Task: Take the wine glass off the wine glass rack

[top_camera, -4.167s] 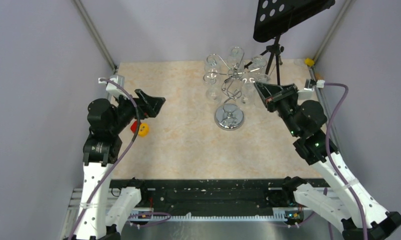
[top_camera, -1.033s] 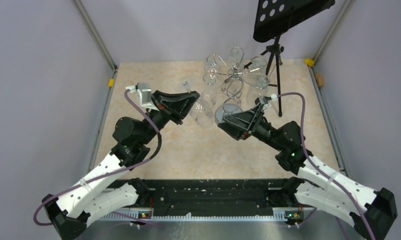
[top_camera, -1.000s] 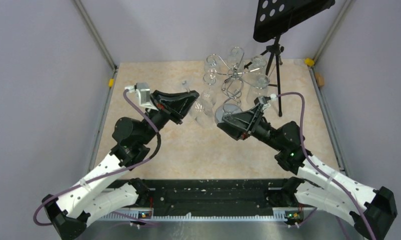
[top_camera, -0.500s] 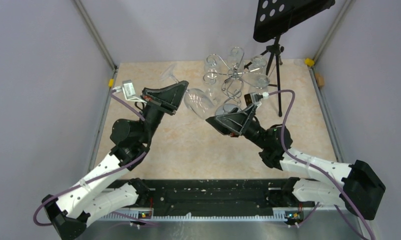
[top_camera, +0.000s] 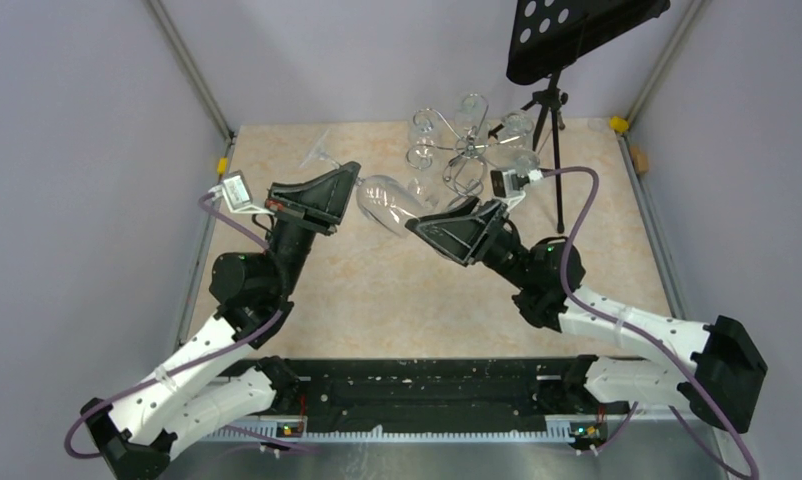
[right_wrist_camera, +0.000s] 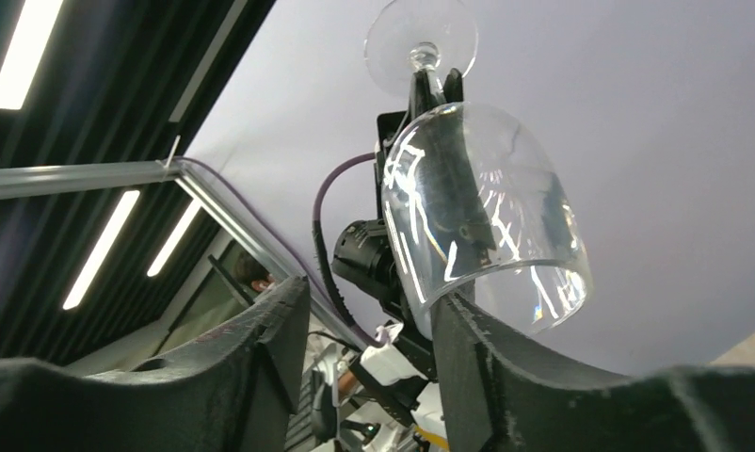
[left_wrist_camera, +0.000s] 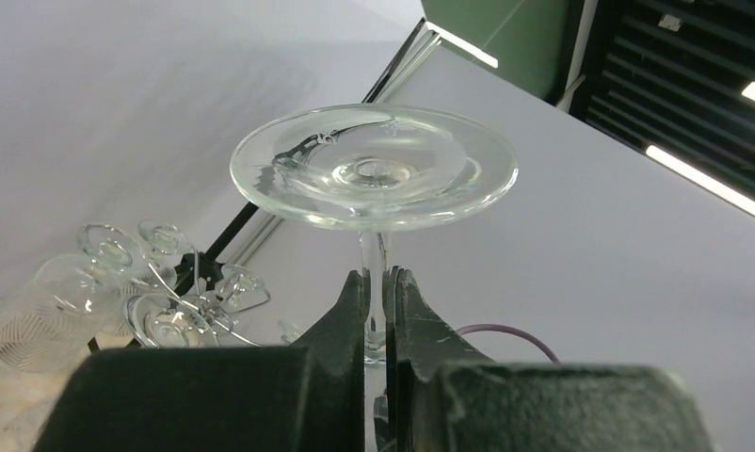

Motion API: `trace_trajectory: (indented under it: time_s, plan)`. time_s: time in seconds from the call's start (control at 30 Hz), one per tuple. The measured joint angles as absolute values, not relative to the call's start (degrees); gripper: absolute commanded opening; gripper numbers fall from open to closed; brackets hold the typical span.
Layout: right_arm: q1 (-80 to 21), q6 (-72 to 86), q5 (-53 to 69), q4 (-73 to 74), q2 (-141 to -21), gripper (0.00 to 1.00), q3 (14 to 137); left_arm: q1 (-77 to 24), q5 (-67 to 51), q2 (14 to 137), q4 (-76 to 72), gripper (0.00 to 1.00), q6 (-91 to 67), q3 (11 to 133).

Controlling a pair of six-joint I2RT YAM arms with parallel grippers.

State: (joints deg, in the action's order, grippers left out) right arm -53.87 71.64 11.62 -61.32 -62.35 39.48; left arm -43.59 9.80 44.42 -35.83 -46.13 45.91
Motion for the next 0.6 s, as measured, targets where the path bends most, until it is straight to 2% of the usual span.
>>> trace_trajectory:
  time_s: [0.07,0.2,0.33,0.4,0.53,0.6]
  plan:
    - [-54.3,70.61,11.62,-59.86,-63.42,0.42,41.04,-43.59,10.0,43.57,-37.54,0.0,-45.69,44.73]
    - [-55.18,68.88,11.44,-57.63,-66.43,0.4,44.16,-43.53,10.09,42.11,-41.12,0.0,-44.4,42.37]
    - [-55.79,67.94,11.03,-57.47,-68.64,0.34,45.45,-43.53,10.61,40.42,-44.47,0.0,-43.24,39.44]
    - [-55.88,67.51,10.74,-57.89,-69.76,0.27,46.02,-43.53,11.25,39.77,-45.25,0.0,-42.76,38.7]
    - [-56.14,66.39,10.66,-59.2,-71.44,0.0,47.37,-43.46,13.19,39.09,-46.13,0.02,-41.91,38.02]
    - [-56.25,65.47,11.33,-60.03,-72.05,0.0,48.64,-43.48,13.85,38.72,-46.98,0.12,-42.44,37.76]
